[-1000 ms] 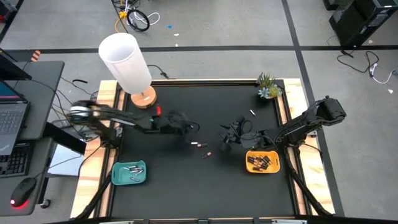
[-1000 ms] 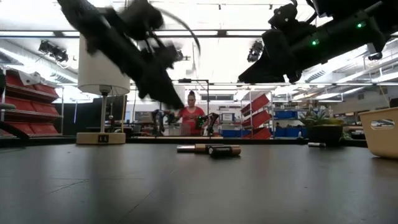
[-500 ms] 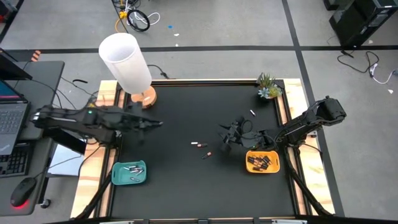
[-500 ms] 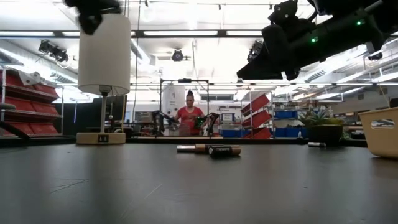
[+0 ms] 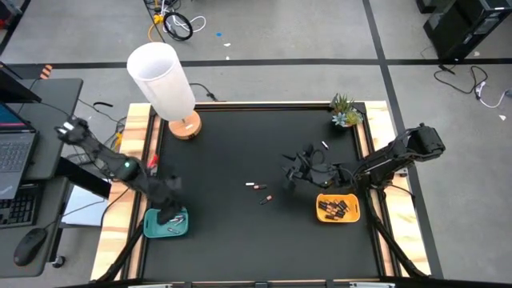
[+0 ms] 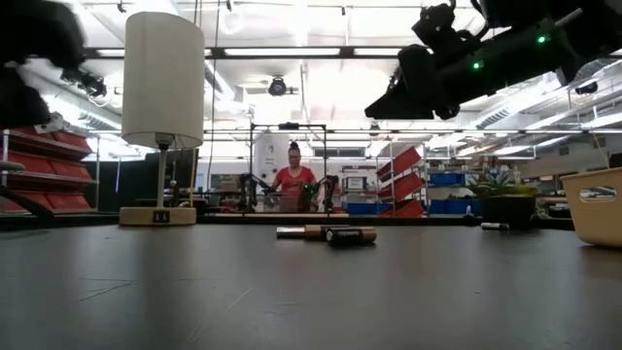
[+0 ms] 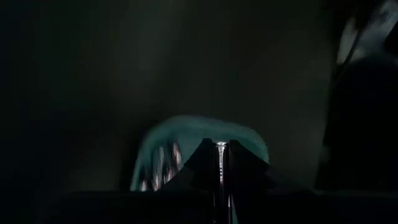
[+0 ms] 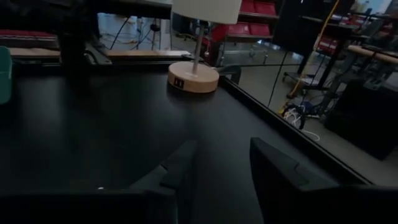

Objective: Sort batteries
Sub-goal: Put the silver battery into the green bin

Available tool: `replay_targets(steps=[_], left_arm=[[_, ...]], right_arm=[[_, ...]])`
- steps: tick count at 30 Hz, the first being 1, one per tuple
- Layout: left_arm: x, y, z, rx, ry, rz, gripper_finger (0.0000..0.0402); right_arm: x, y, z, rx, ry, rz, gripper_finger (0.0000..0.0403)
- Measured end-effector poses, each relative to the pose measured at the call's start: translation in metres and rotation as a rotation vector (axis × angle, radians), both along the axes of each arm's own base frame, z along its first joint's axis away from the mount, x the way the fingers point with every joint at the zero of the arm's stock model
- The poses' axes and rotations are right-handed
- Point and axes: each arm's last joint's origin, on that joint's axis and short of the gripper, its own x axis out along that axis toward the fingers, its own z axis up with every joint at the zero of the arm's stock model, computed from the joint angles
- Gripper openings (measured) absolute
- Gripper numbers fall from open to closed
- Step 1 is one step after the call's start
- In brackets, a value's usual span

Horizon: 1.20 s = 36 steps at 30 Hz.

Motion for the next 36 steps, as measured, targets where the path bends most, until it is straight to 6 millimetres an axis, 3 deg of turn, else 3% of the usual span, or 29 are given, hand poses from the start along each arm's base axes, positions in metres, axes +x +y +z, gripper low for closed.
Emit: replay_targets(steps=[8,16,20,23,30,36], left_arm=[[-0.006,-0.027,-0.019,0.061,0.153,-0.026,0.0035],[-0.002,-0.056,-0.061,0.257,0.174,-0.168,0.0035],[0.001,-0.067,-0.070,0.282,0.166,-0.176,0.0035],[0.001,-0.068,-0.074,0.280,0.185,-0.147,0.0044],[0.001,-0.067,-0.073,0.271,0.203,-0.122,0.0140],[0.001,-0.071,-0.057,0.275,0.294,-0.148,0.0153]], right_arm=[[0.002,-0.009,0.000,0.018,0.000,0.024,0.0134],[0.002,-0.009,0.000,0.022,0.000,0.035,0.0130],[0.002,-0.009,0.000,0.022,0.000,0.035,0.0131],[0.002,-0.009,0.000,0.022,0.000,0.036,0.0128],[0.002,-0.008,0.000,0.031,-0.004,0.049,0.0126],[0.002,-0.008,0.000,0.036,-0.007,0.058,0.0126]])
